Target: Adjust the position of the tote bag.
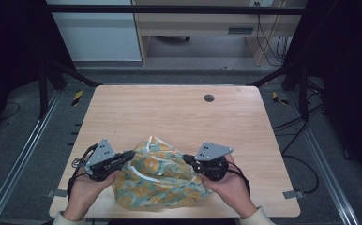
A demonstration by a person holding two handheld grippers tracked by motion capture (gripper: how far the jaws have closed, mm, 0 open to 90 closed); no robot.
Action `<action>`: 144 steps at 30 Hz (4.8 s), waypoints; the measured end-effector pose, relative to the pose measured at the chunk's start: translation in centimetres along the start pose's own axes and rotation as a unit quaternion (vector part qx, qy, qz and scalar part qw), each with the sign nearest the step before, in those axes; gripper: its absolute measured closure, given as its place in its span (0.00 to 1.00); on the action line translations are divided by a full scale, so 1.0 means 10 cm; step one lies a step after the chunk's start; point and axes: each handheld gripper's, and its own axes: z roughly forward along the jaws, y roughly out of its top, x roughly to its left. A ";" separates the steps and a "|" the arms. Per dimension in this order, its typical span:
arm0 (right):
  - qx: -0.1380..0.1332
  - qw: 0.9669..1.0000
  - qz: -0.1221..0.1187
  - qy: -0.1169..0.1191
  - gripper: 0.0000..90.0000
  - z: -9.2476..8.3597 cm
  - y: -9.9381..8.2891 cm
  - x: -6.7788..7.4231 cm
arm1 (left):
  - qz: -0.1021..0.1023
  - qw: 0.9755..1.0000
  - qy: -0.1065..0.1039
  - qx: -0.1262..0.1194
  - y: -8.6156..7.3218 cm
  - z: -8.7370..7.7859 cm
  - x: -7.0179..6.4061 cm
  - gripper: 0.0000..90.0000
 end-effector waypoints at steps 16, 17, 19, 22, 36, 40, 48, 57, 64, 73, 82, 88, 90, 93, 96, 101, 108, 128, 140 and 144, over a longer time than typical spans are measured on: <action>-0.003 1.000 -0.001 0.018 0.99 -0.09 -0.13 0.18 | -0.004 1.000 -0.020 0.002 -0.19 -0.08 -0.09 1.00; -0.004 1.000 -0.002 0.020 0.99 -0.11 -0.14 0.20 | -0.009 1.000 -0.029 -0.002 -0.21 -0.10 -0.10 1.00; -0.004 1.000 -0.002 0.025 0.99 -0.12 -0.18 0.25 | -0.016 0.999 -0.040 -0.004 -0.28 -0.13 -0.11 1.00; -0.002 0.999 -0.006 0.035 0.99 -0.10 -0.27 0.31 | -0.012 0.999 -0.043 0.008 -0.36 -0.13 -0.13 1.00; 0.047 0.997 -0.005 0.059 0.98 0.08 -0.51 0.36 | 0.046 0.990 -0.101 0.087 -0.50 0.09 -0.22 0.99; 0.055 0.997 -0.003 0.062 0.93 0.07 -0.55 0.37 | 0.062 0.986 -0.118 0.105 -0.51 0.12 -0.25 0.99; 0.057 0.996 -0.002 0.066 0.68 0.08 -0.54 0.39 | 0.089 0.976 -0.127 0.155 -0.56 0.27 -0.33 1.00; 0.028 0.999 0.012 0.043 0.58 -0.06 -0.43 0.27 | 0.093 0.974 -0.116 0.172 -0.58 0.32 -0.33 1.00; 0.014 0.999 0.044 0.014 0.59 -0.09 -0.37 0.10 | 0.098 0.973 -0.110 0.179 -0.59 0.34 -0.34 0.99; 0.070 0.996 0.023 0.043 0.53 0.05 -0.57 0.26 | 0.081 0.980 -0.074 0.164 -0.59 0.29 -0.24 0.97; 0.065 0.997 0.007 0.031 0.38 0.23 -0.48 0.23 | 0.084 0.979 -0.077 0.171 -0.60 0.32 -0.27 0.97; 0.078 0.996 0.008 0.043 0.50 0.36 -0.49 0.19 | 0.083 0.979 -0.075 0.171 -0.60 0.32 -0.27 0.97; 0.071 0.997 0.006 0.040 0.62 0.33 -0.46 0.16 | 0.083 0.979 -0.073 0.171 -0.60 0.32 -0.27 0.97; 0.056 0.998 0.010 0.036 0.69 0.29 -0.40 0.11 | 0.083 0.979 -0.072 0.172 -0.60 0.32 -0.28 0.97; 0.050 0.998 0.011 0.037 0.77 0.28 -0.31 0.06 | 0.083 0.979 -0.072 0.172 -0.60 0.32 -0.29 0.97; 0.027 0.998 0.011 0.050 0.94 0.27 -0.14 -0.01 | 0.089 0.978 -0.070 0.178 -0.61 0.31 -0.28 0.98; 0.017 0.999 0.027 0.043 0.94 0.31 0.10 -0.15 | 0.092 0.977 -0.068 0.181 -0.61 0.32 -0.30 0.99; -0.004 0.996 0.086 0.004 0.98 0.61 0.34 -0.56 | 0.083 0.981 -0.051 0.169 -0.59 0.28 -0.26 1.00; 0.081 0.989 0.123 -0.007 0.98 0.89 -0.01 -0.73 | 0.096 0.975 -0.046 0.197 -0.63 0.33 -0.28 0.99; 0.094 0.986 0.136 -0.006 0.98 0.94 -0.09 -0.76 | 0.096 0.974 -0.044 0.199 -0.63 0.33 -0.28 0.99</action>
